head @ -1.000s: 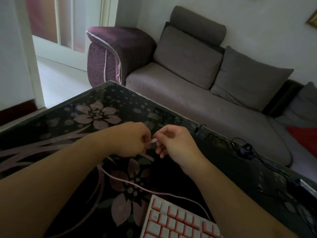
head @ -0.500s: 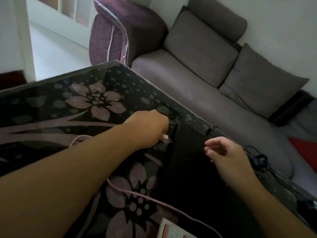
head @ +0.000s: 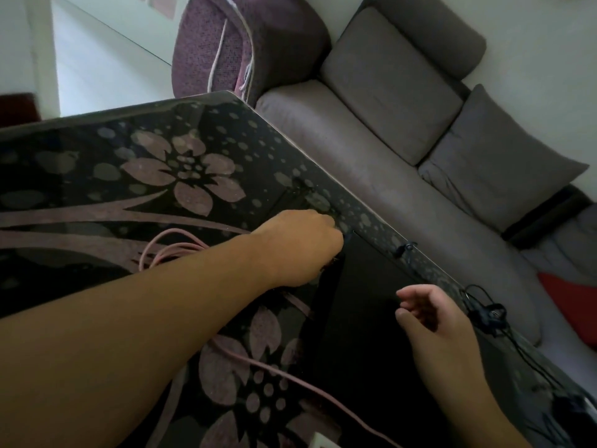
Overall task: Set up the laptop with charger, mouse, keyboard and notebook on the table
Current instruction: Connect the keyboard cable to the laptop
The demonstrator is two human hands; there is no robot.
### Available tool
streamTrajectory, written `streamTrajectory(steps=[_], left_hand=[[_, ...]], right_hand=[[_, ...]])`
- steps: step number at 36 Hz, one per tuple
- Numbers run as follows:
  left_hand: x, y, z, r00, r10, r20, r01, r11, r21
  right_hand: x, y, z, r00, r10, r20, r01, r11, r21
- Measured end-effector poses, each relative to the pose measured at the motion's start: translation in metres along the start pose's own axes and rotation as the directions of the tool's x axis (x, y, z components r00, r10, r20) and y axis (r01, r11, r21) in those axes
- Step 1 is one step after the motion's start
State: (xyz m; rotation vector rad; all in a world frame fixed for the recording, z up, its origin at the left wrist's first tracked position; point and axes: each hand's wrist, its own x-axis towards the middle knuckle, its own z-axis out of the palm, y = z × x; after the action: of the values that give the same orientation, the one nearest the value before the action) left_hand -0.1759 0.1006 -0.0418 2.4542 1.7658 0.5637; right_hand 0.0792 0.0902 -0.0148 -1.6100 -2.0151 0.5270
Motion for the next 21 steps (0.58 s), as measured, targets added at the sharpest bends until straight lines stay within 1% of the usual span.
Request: streamTrajectory(steps=[4,7,11,14,17,21], left_hand=[[-0.0017,-0.0014,-0.0046,0.996,-0.086,-0.009,0.085,0.989,-0.117],[-0.0012,0.0,-0.0058,0.994,-0.111,-0.02,0.109,0.989,-0.103],[0.0013,0.002,-0.0048,0.988,-0.153,0.011,0.153,0.98,-0.128],[0.0037,0.0037,-0.0045,0.991,-0.132,0.024,0.134,0.986,-0.098],[0.0033,0.0034,-0.0033,0.996,-0.091,0.005,0.091,0.994,-0.063],[0.0013,-0.0003,-0.0075,0.997,-0.07,0.037,0.073,0.994,-0.081]], right_hand=[[-0.0019,0.0017,0.0004,1.0,-0.012,-0.004,0.012,1.0,0.003],[-0.003,0.0023,0.001,1.0,-0.028,-0.009,0.028,1.0,-0.011],[-0.0035,0.0022,0.0019,0.999,-0.04,-0.019,0.04,0.999,-0.002],[-0.0036,0.0023,0.0022,0.999,-0.034,-0.016,0.034,0.999,0.001],[-0.0033,0.0029,0.0025,0.999,-0.038,-0.019,0.038,0.999,0.002],[-0.0034,0.0034,0.0033,0.998,-0.051,-0.024,0.051,0.999,-0.001]])
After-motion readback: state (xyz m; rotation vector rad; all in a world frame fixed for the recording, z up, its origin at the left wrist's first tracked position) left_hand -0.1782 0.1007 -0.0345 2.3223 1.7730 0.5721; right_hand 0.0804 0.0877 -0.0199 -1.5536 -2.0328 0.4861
